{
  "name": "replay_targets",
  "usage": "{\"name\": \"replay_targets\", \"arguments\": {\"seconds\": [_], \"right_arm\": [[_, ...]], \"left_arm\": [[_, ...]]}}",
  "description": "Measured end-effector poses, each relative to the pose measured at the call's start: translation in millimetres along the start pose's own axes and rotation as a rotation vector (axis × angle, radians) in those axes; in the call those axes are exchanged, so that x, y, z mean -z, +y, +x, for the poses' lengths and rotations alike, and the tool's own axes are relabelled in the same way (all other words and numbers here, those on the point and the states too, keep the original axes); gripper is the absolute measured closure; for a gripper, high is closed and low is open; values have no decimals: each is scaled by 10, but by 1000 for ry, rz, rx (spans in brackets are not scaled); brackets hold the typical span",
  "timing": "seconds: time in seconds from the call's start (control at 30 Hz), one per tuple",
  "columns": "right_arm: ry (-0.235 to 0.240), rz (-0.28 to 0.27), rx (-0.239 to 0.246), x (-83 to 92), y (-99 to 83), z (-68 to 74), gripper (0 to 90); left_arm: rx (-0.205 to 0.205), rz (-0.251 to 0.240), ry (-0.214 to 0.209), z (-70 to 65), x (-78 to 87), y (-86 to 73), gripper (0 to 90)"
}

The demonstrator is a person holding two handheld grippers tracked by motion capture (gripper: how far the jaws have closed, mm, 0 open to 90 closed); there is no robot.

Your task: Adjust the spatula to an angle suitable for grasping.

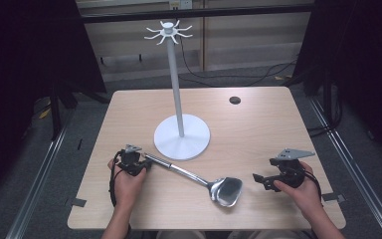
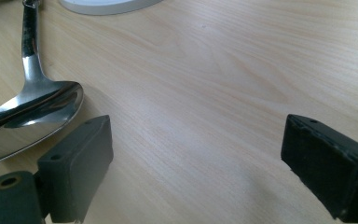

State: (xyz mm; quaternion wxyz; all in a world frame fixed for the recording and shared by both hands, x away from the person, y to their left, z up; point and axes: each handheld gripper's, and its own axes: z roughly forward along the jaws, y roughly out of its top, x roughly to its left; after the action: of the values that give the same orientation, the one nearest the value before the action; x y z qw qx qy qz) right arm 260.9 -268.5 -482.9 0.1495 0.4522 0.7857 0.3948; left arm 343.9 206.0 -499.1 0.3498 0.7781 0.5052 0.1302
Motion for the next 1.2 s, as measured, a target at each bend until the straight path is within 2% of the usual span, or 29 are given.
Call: {"name": "replay_targets", "arguments": {"seconds": [0.1, 0.2, 0.27, 0.37, 0.47, 0.57, 0.63, 0.67, 0.77, 0.83, 0.87, 0.9, 0.93, 1.0, 1.2], "right_arm": [[6, 7, 13, -25, 14, 36, 85], [5, 10, 20, -32, 20, 46, 85], [6, 14, 18, -33, 23, 59, 85], [13, 22, 36, -36, 47, 84, 88], [19, 28, 41, -42, 71, 102, 88], [33, 27, 53, -63, 116, 150, 87], [37, 46, 75, -92, 156, 195, 91], [36, 53, 85, -107, 178, 216, 91], [60, 69, 96, -160, 244, 277, 94], [73, 79, 105, -199, 284, 317, 94], [79, 84, 110, -217, 303, 339, 95], [91, 91, 124, -258, 339, 373, 96], [93, 94, 126, -277, 357, 392, 97], [108, 95, 126, -314, 391, 422, 97], [118, 106, 143, -390, 478, 485, 99]], "left_arm": [[4, -24, -6, 7, -26, 1, 880], [2, -21, -10, 26, -22, -3, 878], [0, -19, 11, 34, -6, -5, 873], [9, -24, 11, 51, 30, -12, 843], [-4, -31, 17, 53, 79, -6, 827], [4, -40, 17, 19, 103, -13, 773], [-14, -34, 20, 10, 125, -22, 763], [-8, -40, 18, -3, 128, -30, 750], [-23, -38, 26, -11, 170, -50, 675], [-11, -46, 23, -15, 191, -69, 657], [-18, -44, 27, -5, 205, -81, 637], [-18, -43, 31, 6, 217, -93, 597], [-1, -52, 30, 24, 234, -121, 573], [-6, -45, 34, 43, 253, -134, 535], [20, -64, 58, 83, 343, -199, 436]]}}
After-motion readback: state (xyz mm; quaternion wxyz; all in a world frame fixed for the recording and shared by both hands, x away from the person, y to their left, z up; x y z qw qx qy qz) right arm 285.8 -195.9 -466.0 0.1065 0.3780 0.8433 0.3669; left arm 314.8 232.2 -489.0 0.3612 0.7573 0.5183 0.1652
